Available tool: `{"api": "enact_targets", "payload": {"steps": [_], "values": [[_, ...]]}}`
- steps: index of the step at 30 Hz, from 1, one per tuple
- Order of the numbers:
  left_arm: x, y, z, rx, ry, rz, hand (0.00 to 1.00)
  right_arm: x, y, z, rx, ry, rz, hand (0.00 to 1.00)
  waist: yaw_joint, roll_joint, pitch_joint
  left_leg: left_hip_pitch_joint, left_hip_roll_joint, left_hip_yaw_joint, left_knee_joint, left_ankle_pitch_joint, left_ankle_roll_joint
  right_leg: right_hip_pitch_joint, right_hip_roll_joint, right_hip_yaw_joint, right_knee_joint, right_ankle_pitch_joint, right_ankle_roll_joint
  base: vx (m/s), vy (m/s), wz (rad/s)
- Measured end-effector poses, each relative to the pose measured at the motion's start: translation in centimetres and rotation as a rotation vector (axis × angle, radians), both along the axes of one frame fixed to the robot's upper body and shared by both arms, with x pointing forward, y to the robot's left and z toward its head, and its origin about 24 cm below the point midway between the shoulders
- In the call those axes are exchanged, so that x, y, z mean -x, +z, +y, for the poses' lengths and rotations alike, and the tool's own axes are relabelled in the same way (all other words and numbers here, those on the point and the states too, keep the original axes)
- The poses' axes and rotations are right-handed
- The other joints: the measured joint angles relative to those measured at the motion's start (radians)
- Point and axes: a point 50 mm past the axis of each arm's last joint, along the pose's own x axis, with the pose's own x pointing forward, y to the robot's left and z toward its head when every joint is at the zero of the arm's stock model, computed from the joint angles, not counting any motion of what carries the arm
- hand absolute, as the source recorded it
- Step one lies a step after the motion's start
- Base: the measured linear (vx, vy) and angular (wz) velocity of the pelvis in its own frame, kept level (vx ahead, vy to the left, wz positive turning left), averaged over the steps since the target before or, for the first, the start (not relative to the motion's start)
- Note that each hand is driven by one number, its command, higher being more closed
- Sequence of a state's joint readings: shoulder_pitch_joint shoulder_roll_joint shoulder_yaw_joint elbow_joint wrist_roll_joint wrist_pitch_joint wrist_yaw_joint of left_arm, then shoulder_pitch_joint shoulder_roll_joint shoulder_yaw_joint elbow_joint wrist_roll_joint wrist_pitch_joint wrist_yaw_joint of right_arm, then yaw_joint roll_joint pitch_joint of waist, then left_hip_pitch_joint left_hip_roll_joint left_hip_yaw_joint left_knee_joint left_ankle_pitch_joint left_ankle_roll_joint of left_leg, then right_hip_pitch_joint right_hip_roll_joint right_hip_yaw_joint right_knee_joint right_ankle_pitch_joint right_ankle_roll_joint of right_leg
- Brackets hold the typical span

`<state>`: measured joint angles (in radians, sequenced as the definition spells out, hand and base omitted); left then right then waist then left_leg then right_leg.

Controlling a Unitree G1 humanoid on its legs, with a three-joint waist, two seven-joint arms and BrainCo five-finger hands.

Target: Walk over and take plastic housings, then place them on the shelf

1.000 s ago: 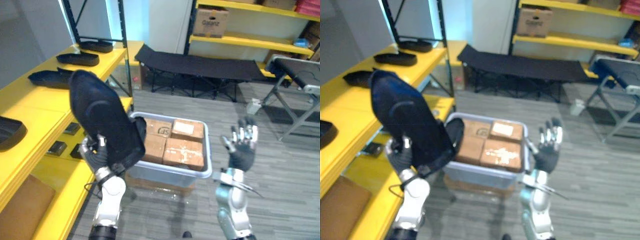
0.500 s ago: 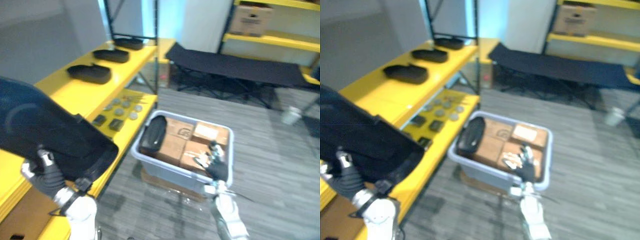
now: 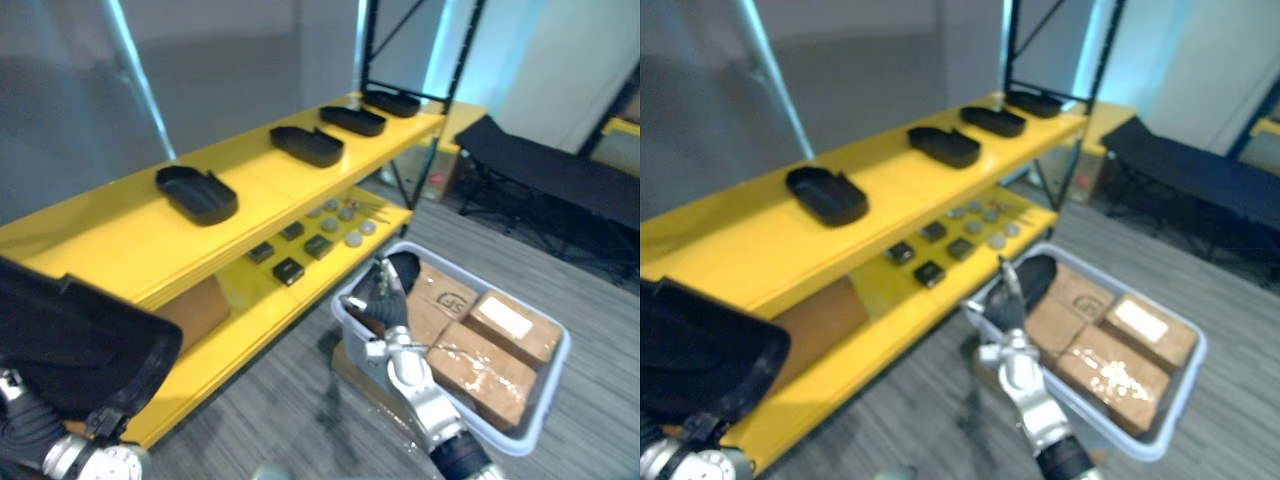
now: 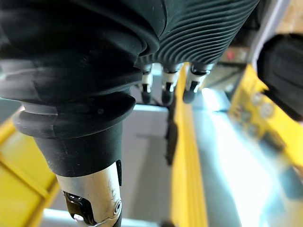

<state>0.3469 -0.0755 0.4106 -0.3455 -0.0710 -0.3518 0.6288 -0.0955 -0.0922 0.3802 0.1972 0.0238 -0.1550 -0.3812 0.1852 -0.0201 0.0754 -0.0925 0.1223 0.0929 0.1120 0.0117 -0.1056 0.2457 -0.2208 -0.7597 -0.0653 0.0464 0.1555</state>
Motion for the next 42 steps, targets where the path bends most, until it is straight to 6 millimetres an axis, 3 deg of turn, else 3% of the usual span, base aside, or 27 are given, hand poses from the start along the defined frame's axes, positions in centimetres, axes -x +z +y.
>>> {"api": "enact_targets", "payload": {"steps": [4,6,7,8,10,12,14,17,19,21,23,24,27,31,33,34,35,37,38,39,40,42], "values": [[-0.4,0.8,-0.4,-0.016,-0.023,-0.038,1.0,0.3,0.8,0.3,-0.033,0.034,-0.038,0.0,-0.009,0.004,0.037,0.0,-0.033,-0.026,-0.027,0.01,0.018,-0.016,-0.045,-0.004,0.084,-0.051,-0.016,0.03,0.102,0.29],[-1.5,1.8,-0.9,-0.087,-0.078,-0.05,1.0,0.7,1.0,-0.6,-0.055,-0.003,-0.062,0.0,-0.014,-0.009,0.043,-0.006,-0.049,-0.069,-0.032,0.017,0.02,-0.038,-0.063,0.071,0.18,-0.129,-0.093,0.06,0.071,0.58],[-1.8,2.1,-1.0,-0.113,-0.098,-0.051,1.0,0.8,1.0,-0.9,-0.058,-0.016,-0.064,0.0,-0.026,-0.016,0.044,-0.01,-0.057,-0.093,-0.031,0.02,0.017,-0.037,-0.063,0.108,0.197,-0.137,-0.106,0.06,0.047,1.04],[-2.6,2.8,-1.4,-0.163,-0.168,-0.059,1.0,1.0,0.7,-1.8,-0.061,-0.05,-0.067,0.0,-0.044,-0.026,0.047,-0.011,-0.071,-0.143,-0.04,0.036,0.016,-0.037,-0.068,0.177,0.242,-0.135,-0.103,0.06,0.029,1.08],[-3.3,3.6,-2.1,-0.244,-0.267,-0.078,1.0,1.1,0.6,-3.2,-0.047,-0.096,-0.075,0.0,-0.047,-0.03,0.05,-0.006,-0.075,-0.194,-0.057,0.05,0.016,-0.054,-0.069,0.251,0.322,-0.137,-0.101,0.07,0.006,0.89],[-3.5,4.0,-2.1,-0.278,-0.315,-0.084,1.0,1.0,1.0,-3.6,-0.051,-0.102,-0.112,0.0,-0.046,-0.033,0.051,-0.007,-0.088,-0.215,-0.066,0.061,0.017,-0.048,-0.073,0.253,0.334,-0.166,-0.104,0.06,-0.059,0.45],[-3.6,4.1,-2.1,-0.284,-0.333,-0.091,1.0,0.7,1.8,-3.5,-0.051,-0.073,-0.162,0.0,-0.033,-0.044,0.058,-0.014,-0.095,-0.217,-0.053,0.064,0.016,-0.033,-0.073,0.261,0.312,-0.187,-0.093,0.04,-0.095,0.14],[-3.7,3.8,-2.8,-0.268,-0.364,-0.089,1.0,-0.1,3.0,-3.5,-0.027,-0.032,-0.223,0.0,-0.032,0.013,0.102,-0.015,-0.072,-0.214,-0.031,0.07,0.006,-0.016,-0.045,0.269,0.293,-0.204,-0.068,-0.06,-0.085,-0.08],[-3.7,3.7,-3.0,-0.246,-0.386,-0.103,1.0,-0.3,3.2,-3.5,-0.02,-0.017,-0.229,0.0,-0.033,0.026,0.116,-0.015,-0.06,-0.213,-0.032,0.079,-0.008,-0.016,-0.036,0.27,0.289,-0.225,-0.043,-0.12,-0.092,-0.14],[-3.9,3.5,-3.4,-0.218,-0.406,-0.108,1.0,-0.1,2.9,-3.5,-0.024,-0.006,-0.214,0.0,-0.039,0.031,0.134,-0.016,-0.051,-0.21,-0.033,0.092,-0.02,-0.014,-0.031,0.27,0.29,-0.272,0.012,-0.18,-0.139,-0.09],[-3.8,3.1,-4.0,-0.198,-0.425,-0.103,1.0,0.5,2.1,-4.0,-0.021,-0.015,-0.183,0.0,-0.052,0.042,0.145,-0.015,-0.038,-0.205,-0.033,0.099,-0.016,-0.011,-0.022,0.255,0.305,-0.292,0.0,-0.16,-0.067,0.24],[-3.6,2.8,-4.0,-0.191,-0.426,-0.09,1.0,0.9,1.7,-4.1,-0.029,-0.022,-0.166,0.0,-0.066,0.037,0.148,-0.016,-0.038,-0.179,-0.032,0.106,-0.006,0.001,-0.025,0.233,0.316,-0.304,0.0,-0.13,-0.028,0.41],[-3.3,2.8,-4.0,-0.223,-0.427,-0.075,1.0,1.5,2.2,-4.3,-0.054,-0.014,-0.206,0.0,-0.062,0.022,0.157,-0.044,-0.044,-0.08,-0.009,0.115,0.026,0.019,-0.047,0.175,0.331,-0.315,0.012,-0.05,0.029,0.59],[-2.9,3.8,-3.6,-0.292,-0.393,-0.092,1.0,0.9,3.8,-3.3,-0.087,0.014,-0.306,0.0,-0.028,-0.009,0.166,-0.123,-0.073,-0.032,0.103,0.063,0.062,0.039,-0.078,0.115,0.33,-0.324,0.024,0.04,0.104,0.54],[-2.2,4.9,-2.7,-0.344,-0.359,-0.117,1.0,0.3,4.9,-2.6,-0.118,0.021,-0.358,0.0,-0.011,-0.05,0.176,-0.158,-0.087,0.058,0.221,-0.034,0.113,0.084,-0.11,0.083,0.314,-0.335,-0.011,0.13,0.144,0.45],[-2.1,5.1,-2.6,-0.354,-0.359,-0.128,1.0,0.3,5.0,-2.7,-0.108,0.02,-0.366,0.0,-0.005,-0.05,0.173,-0.16,-0.093,0.055,0.252,-0.07,0.094,0.09,-0.117,0.099,0.368,-0.319,-0.056,0.16,0.122,0.47],[-2.2,5.2,-2.6,-0.353,-0.364,-0.135,1.0,0.3,4.9,-2.7,-0.102,0.021,-0.365,0.0,-0.004,-0.047,0.17,-0.16,-0.103,0.04,0.27,-0.085,0.098,0.075,-0.139,0.124,0.434,-0.292,-0.077,0.21,0.172,0.63],[-2.3,5.9,-2.5,-0.397,-0.376,-0.154,1.0,0.2,5.3,-2.1,-0.101,0.049,-0.386,0.0,-0.004,-0.059,0.141,-0.147,-0.121,0.01,0.262,-0.12,0.119,-0.052,-0.198,0.262,0.682,-0.122,-0.071,0.3,0.259,0.58],[-2.4,6.2,-2.4,-0.414,-0.378,-0.158,1.0,0.0,5.7,-1.6,-0.107,0.068,-0.403,0.0,-0.003,-0.063,0.14,-0.133,-0.127,0.0,0.253,-0.126,0.126,-0.075,-0.213,0.28,0.732,-0.071,-0.07,0.37,0.21,0.2],[-2.6,6.5,-2.2,-0.428,-0.377,-0.159,1.0,-0.7,6.3,-0.5,-0.105,0.112,-0.424,0.0,-0.006,-0.055,0.147,-0.094,-0.13,-0.008,0.232,-0.131,0.148,-0.125,-0.235,0.304,0.848,-0.096,-0.082,0.39,0.171,0.05],[-3.0,6.6,-2.3,-0.426,-0.381,-0.161,1.0,-1.2,6.7,0.4,-0.084,0.161,-0.435,0.0,-0.008,-0.047,0.152,-0.029,-0.123,-0.016,0.203,-0.129,0.145,-0.148,-0.238,0.299,0.926,-0.17,-0.099,0.31,0.15,0.01],[-3.5,7.0,-2.7,-0.44,-0.406,-0.178,1.0,-1.3,7.0,1.0,-0.081,0.204,-0.45,0.0,-0.011,-0.018,0.154,0.041,-0.111,-0.03,0.158,-0.129,0.143,-0.176,-0.198,0.291,0.916,-0.225,-0.109,0.23,0.12,0.18]]}}
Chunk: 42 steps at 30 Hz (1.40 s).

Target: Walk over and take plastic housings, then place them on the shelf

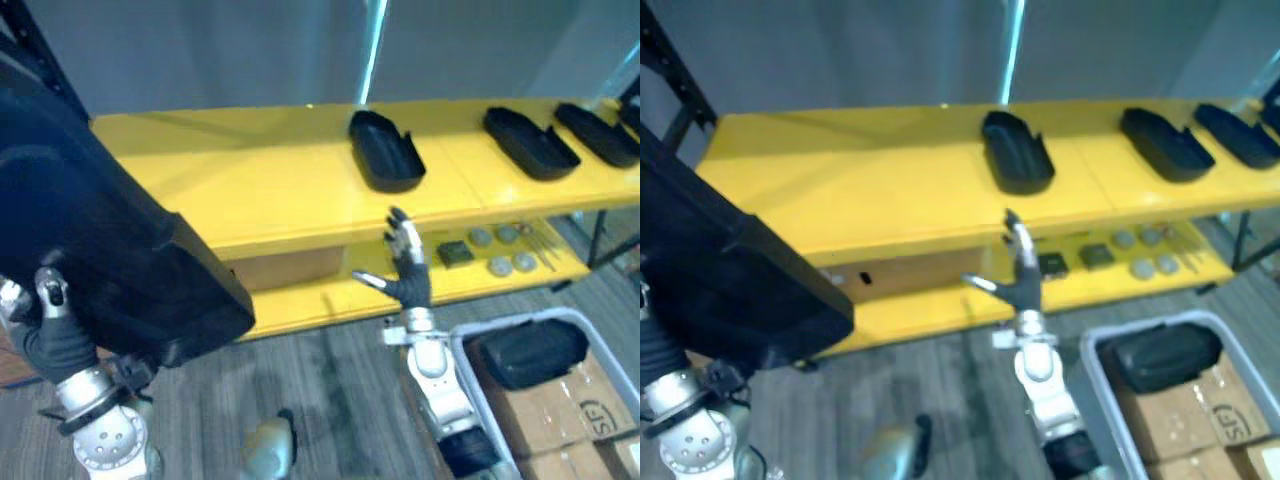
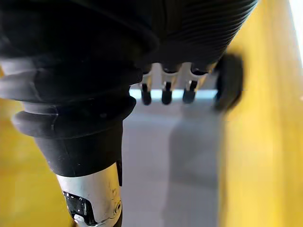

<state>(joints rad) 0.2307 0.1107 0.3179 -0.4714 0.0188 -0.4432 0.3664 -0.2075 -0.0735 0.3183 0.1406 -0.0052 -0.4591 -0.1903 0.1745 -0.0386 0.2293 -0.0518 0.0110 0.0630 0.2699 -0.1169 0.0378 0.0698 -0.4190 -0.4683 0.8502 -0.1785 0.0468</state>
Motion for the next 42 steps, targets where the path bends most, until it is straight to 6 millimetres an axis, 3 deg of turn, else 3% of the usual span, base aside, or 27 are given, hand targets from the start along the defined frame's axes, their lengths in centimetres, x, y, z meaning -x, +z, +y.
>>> {"api": "enact_targets", "payload": {"steps": [1,3,5,7,9,10,12,14,17,20,22,25,29,34,36,38,42], "values": [[-0.6,0.7,-0.2,-0.019,-0.021,-0.029,1.0,0.0,0.6,0.4,0.011,0.037,-0.03,0.0,-0.006,0.01,-0.006,0.031,0.013,-0.02,-0.03,-0.003,-0.008,-0.042,0.059,0.009,-0.111,-0.033,-0.007,0.22,0.078,0.36],[-1.5,1.4,-0.1,-0.045,-0.04,-0.054,1.0,0.0,1.4,0.8,0.02,0.074,-0.065,0.0,-0.018,0.015,-0.009,0.033,0.022,-0.055,-0.035,-0.016,-0.029,-0.096,0.143,0.089,-0.332,-0.032,0.0,0.21,-0.003,0.48],[-2.7,1.3,0.1,-0.038,-0.043,-0.035,1.0,0.2,2.0,1.0,0.017,0.112,-0.087,0.0,-0.031,0.017,-0.009,0.033,0.021,-0.101,-0.034,-0.034,-0.042,-0.159,0.192,0.215,-0.451,-0.015,0.022,0.19,-0.122,0.74],[-3.5,0.3,0.1,-0.007,-0.04,0.021,1.0,0.5,2.4,1.3,0.032,0.151,-0.102,0.0,-0.065,0.017,-0.012,0.034,0.018,-0.168,-0.034,-0.045,-0.061,-0.181,0.218,0.285,-0.51,0.001,0.041,0.22,-0.25,1.15],[-3.7,-0.4,0.0,0.002,-0.05,0.068,1.0,0.9,3.2,1.6,0.041,0.19,-0.141,0.0,-0.073,-0.032,-0.043,0.027,-0.01,-0.237,-0.039,-0.068,-0.103,-0.169,0.224,0.313,-0.594,0.092,0.037,0.25,-0.369,1.13],[-3.7,-0.9,-0.2,0.024,-0.049,0.082,1.0,0.9,3.2,1.4,0.052,0.195,-0.148,0.0,-0.075,-0.021,-0.053,0.023,-0.001,-0.259,-0.035,-0.075,-0.118,-0.157,0.23,0.297,-0.601,0.119,0.07,0.23,-0.318,0.85],[-2.9,-2.9,-0.8,0.086,-0.062,0.167,1.0,0.6,2.8,0.5,0.093,0.185,-0.118,0.0,-0.068,0.057,-0.109,0.017,0.084,-0.261,-0.06,-0.063,-0.162,-0.099,0.308,0.217,-0.698,0.144,0.033,0.35,-0.333,0.67],[-2.8,-3.3,-1.3,0.087,-0.09,0.193,1.0,0.1,2.7,-1.3,0.118,0.109,-0.095,0.0,-0.066,0.088,-0.128,0.03,0.11,-0.212,-0.107,-0.027,-0.189,-0.063,0.329,0.179,-0.737,0.144,0.025,0.27,-0.209,0.47],[-2.9,-2.3,-2.1,0.045,-0.154,0.169,1.0,0.3,3.6,-5.1,0.073,-0.093,-0.114,0.0,-0.072,0.094,-0.132,0.08,0.119,-0.127,-0.142,0.006,-0.179,-0.004,0.334,0.163,-0.757,0.137,0.014,0.2,-0.099,0.27],[-3.5,-1.3,-2.6,-0.045,-0.221,0.164,1.0,2.7,5.9,-10.4,0.043,-0.388,-0.24,0.0,-0.094,0.092,-0.14,0.111,0.112,-0.072,-0.151,0.008,-0.176,0.018,0.325,0.172,-0.77,0.137,0.014,0.1,0.023,-0.09],[-4.1,-0.7,-2.3,-0.107,-0.233,0.194,1.0,4.3,6.7,-13.1,0.075,-0.526,-0.287,0.0,-0.127,0.081,-0.139,0.142,0.109,-0.028,-0.173,0.008,-0.175,0.036,0.318,0.184,-0.792,0.137,0.015,0.06,0.043,-0.31],[-5.0,-0.4,-1.9,-0.14,-0.243,0.237,1.0,6.1,6.9,-15.9,0.089,-0.668,-0.299,0.0,-0.152,0.078,-0.14,0.177,0.107,0.032,-0.2,0.008,-0.173,0.035,0.316,0.227,-0.801,0.14,0.02,0.01,0.034,-0.49],[-7.3,-1.4,-0.4,-0.128,-0.254,0.418,1.0,8.7,5.9,-19.6,0.062,-0.822,-0.225,0.0,-0.218,0.09,-0.148,0.192,0.115,0.123,-0.234,-0.003,-0.156,0.001,0.337,0.287,-0.828,0.16,0.028,-0.05,0.019,-0.48],[-10.5,-4.7,2.5,-0.064,-0.208,0.726,1.0,9.7,4.3,-20.4,0.03,-0.814,-0.124,0.0,-0.275,0.099,-0.146,0.194,0.129,0.223,-0.237,-0.004,-0.154,-0.017,0.368,0.366,-0.903,0.229,0.021,-0.07,-0.017,-0.54],[-12.2,-5.4,4.6,-0.014,-0.159,0.832,1.0,9.8,4.1,-20.3,0.075,-0.806,-0.103,0.0,-0.3,0.104,-0.143,0.196,0.134,0.255,-0.236,-0.004,-0.154,-0.021,0.372,0.393,-0.929,0.255,0.018,-0.07,-0.021,-0.4],[-13.5,-5.2,5.7,0.024,-0.137,0.87,1.0,9.8,4.0,-20.2,0.103,-0.792,-0.094,0.0,-0.32,0.111,-0.138,0.196,0.136,0.262,-0.235,-0.004,-0.154,-0.025,0.38,0.398,-0.929,0.26,0.016,-0.07,-0.032,-0.18],[-16.0,-2.7,7.3,0.092,-0.118,0.864,1.0,9.4,3.7,-19.5,0.14,-0.744,-0.081,0.0,-0.334,0.136,-0.109,0.199,0.136,0.281,-0.231,-0.004,-0.154,-0.033,0.382,0.421,-0.929,0.272,0.017,-0.05,-0.019,-0.16]]}}
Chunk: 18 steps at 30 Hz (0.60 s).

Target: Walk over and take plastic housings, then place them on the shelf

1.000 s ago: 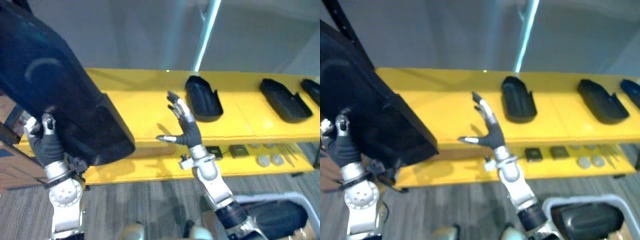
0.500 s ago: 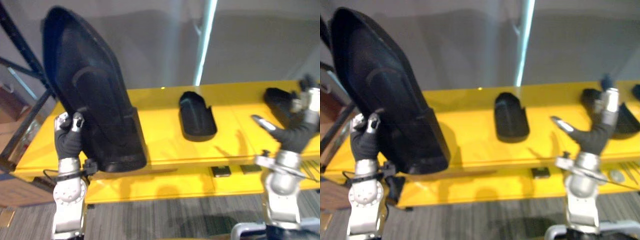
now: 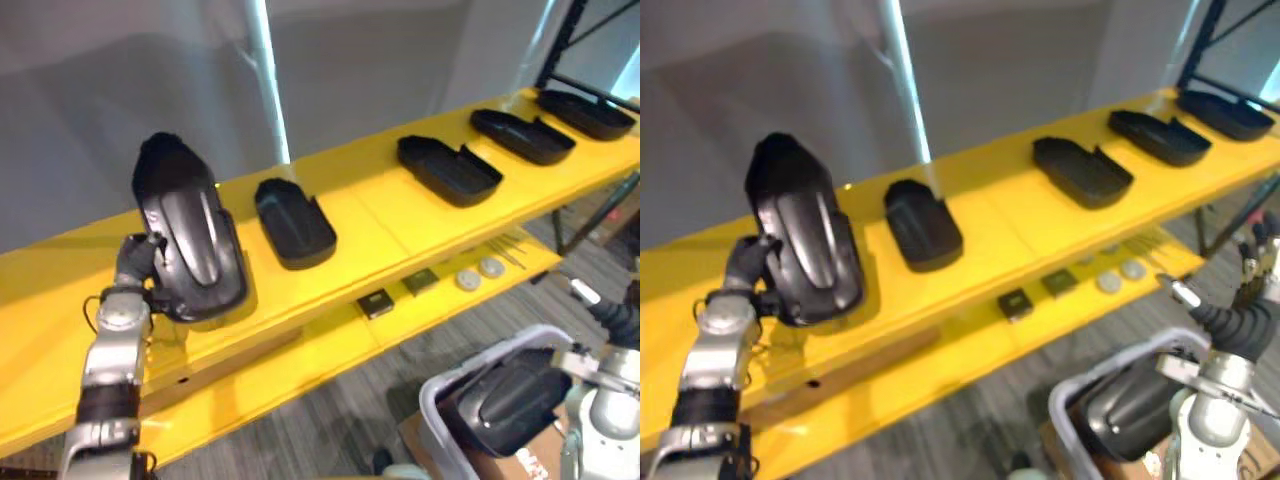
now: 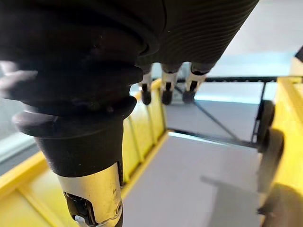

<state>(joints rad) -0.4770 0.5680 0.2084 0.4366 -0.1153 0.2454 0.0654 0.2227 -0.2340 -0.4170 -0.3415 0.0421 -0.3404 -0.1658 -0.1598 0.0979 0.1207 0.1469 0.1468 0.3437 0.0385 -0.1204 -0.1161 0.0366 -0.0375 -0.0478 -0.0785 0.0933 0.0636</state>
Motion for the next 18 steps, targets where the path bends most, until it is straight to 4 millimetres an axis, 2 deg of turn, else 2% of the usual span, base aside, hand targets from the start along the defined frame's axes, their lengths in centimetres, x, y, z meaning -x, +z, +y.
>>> {"api": "enact_targets", "payload": {"steps": [1,5,7,12,15,18], "values": [[-0.8,1.0,0.4,-0.013,0.013,0.013,1.0,-0.3,-0.2,0.5,0.02,0.03,0.02,0.0,-0.006,0.007,0.007,0.002,0.001,0.002,0.0,0.001,0.0,0.0,0.001,0.003,0.0,0.001,0.0,-0.05,-0.014,-0.06],[-1.7,1.5,1.4,-0.004,0.07,0.063,1.0,-0.9,-0.1,1.0,0.064,0.095,0.047,0.0,-0.012,0.01,0.018,0.01,0.001,0.026,-0.003,0.001,-0.001,-0.004,-0.003,0.023,0.0,0.002,0.0,-0.02,0.005,-0.15],[-1.7,1.0,1.7,0.006,0.089,0.105,1.0,-1.0,0.1,1.1,0.081,0.11,0.052,0.0,-0.018,0.009,0.019,0.01,0.0,0.029,-0.006,0.001,-0.001,-0.009,-0.003,0.026,-0.001,0.002,0.001,-0.01,0.004,-0.05],[-1.0,-2.2,2.3,-0.022,0.132,0.333,1.0,-1.4,-0.1,1.8,0.093,0.16,0.069,0.0,-0.023,0.008,0.019,0.01,-0.002,0.047,-0.006,0.003,0.001,-0.016,-0.004,0.042,-0.001,0.009,-0.001,-0.01,0.002,-0.08],[-0.7,-2.9,2.7,-0.034,0.144,0.398,1.0,-1.5,-0.3,2.2,0.093,0.186,0.079,0.0,-0.021,0.008,0.02,0.01,-0.006,0.048,-0.005,0.007,0.006,-0.016,-0.013,0.042,-0.001,0.011,0.001,-0.03,0.001,0.0],[-0.5,-2.5,3.3,-0.063,0.14,0.424,1.0,-1.8,-0.7,2.8,0.087,0.219,0.096,0.0,-0.018,0.001,0.025,0.01,-0.008,0.047,-0.004,0.007,0.006,-0.015,-0.015,0.042,-0.001,0.015,0.001,-0.07,0.004,0.01]]}}
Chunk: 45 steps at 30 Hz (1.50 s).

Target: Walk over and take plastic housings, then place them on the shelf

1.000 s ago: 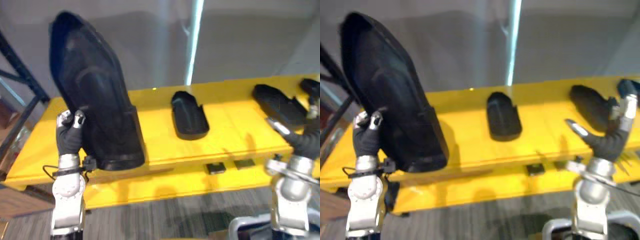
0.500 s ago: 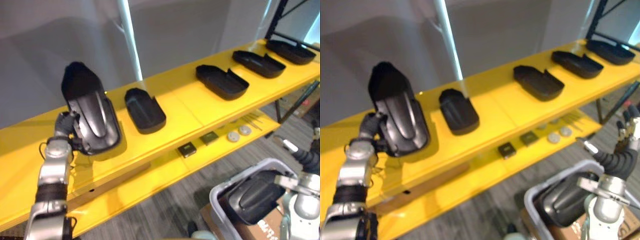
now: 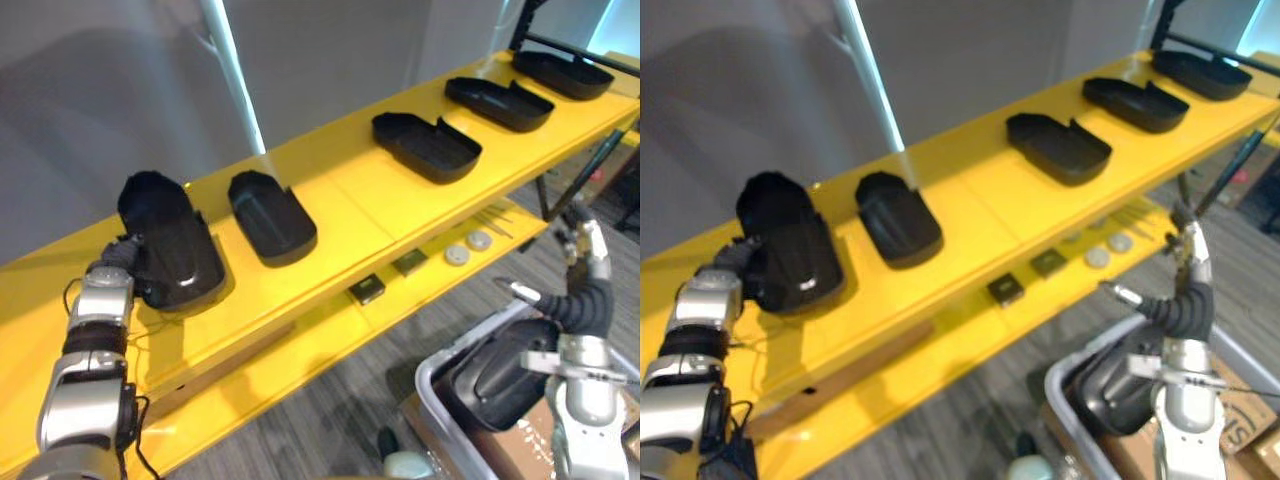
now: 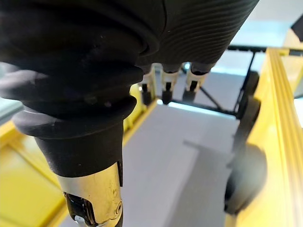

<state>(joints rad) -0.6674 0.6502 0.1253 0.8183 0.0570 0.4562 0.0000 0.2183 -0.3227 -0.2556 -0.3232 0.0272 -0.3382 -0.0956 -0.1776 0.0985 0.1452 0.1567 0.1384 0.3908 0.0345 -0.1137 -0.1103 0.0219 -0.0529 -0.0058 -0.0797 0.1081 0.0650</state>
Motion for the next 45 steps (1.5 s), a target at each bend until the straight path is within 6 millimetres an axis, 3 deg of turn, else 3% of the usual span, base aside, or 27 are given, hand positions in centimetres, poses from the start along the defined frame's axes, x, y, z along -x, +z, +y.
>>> {"api": "enact_targets", "payload": {"steps": [4,10,25,37,41,42,45], "values": [[0.7,0.6,1.5,-0.053,0.023,0.028,1.0,-0.2,-1.0,0.2,-0.009,0.017,0.044,0.0,0.004,-0.018,0.011,-0.001,-0.002,0.0,0.002,0.002,0.003,0.0,-0.003,-0.002,-0.01,0.004,-0.002,-0.1,-0.014,0.0],[0.8,0.3,1.5,-0.075,0.013,0.044,1.0,-0.3,-0.9,0.1,0.005,0.017,0.051,0.0,0.011,-0.025,0.015,-0.002,-0.014,-0.012,-0.018,0.015,0.007,-0.001,-0.014,-0.017,-0.01,0.008,0.004,-0.06,-0.008,0.07],[2.5,-2.3,2.4,-0.088,0.017,0.101,1.0,-0.5,-1.2,-0.4,0.044,0.019,0.091,0.0,0.006,-0.048,0.009,-0.018,-0.022,0.005,-0.02,0.02,0.007,-0.028,-0.018,0.001,-0.001,0.029,0.008,-0.03,-0.005,-0.03],[3.2,-2.9,3.3,-0.053,0.081,0.096,1.0,0.0,-1.5,-0.8,0.049,0.02,0.122,0.0,-0.02,-0.054,0.009,-0.022,-0.016,0.046,0.011,0.007,0.007,-0.041,-0.013,0.039,-0.001,0.038,0.006,-0.06,-0.016,-0.1],[3.9,-2.0,4.7,-0.088,0.122,0.099,1.0,0.2,-1.6,-1.0,0.057,0.017,0.133,0.0,-0.031,-0.06,0.014,-0.023,-0.016,0.058,0.011,0.004,0.007,-0.048,-0.012,0.051,-0.001,0.039,0.007,-0.03,-0.001,-0.07],[4.1,-1.7,5.1,-0.097,0.132,0.097,0.0,0.3,-1.7,-1.0,0.057,0.016,0.136,0.0,-0.031,-0.06,0.014,-0.029,-0.017,0.06,0.012,0.004,0.007,-0.055,-0.013,0.055,-0.001,0.04,0.007,-0.03,-0.001,-0.06],[3.9,-1.1,5.3,-0.108,0.156,0.072,0.0,0.5,-1.9,-1.1,0.056,0.014,0.146,0.0,-0.033,-0.061,0.02,-0.036,-0.017,0.06,0.016,0.004,0.007,-0.06,-0.013,0.055,0.0,0.044,0.008,0.0,0.0,0.0]]}}
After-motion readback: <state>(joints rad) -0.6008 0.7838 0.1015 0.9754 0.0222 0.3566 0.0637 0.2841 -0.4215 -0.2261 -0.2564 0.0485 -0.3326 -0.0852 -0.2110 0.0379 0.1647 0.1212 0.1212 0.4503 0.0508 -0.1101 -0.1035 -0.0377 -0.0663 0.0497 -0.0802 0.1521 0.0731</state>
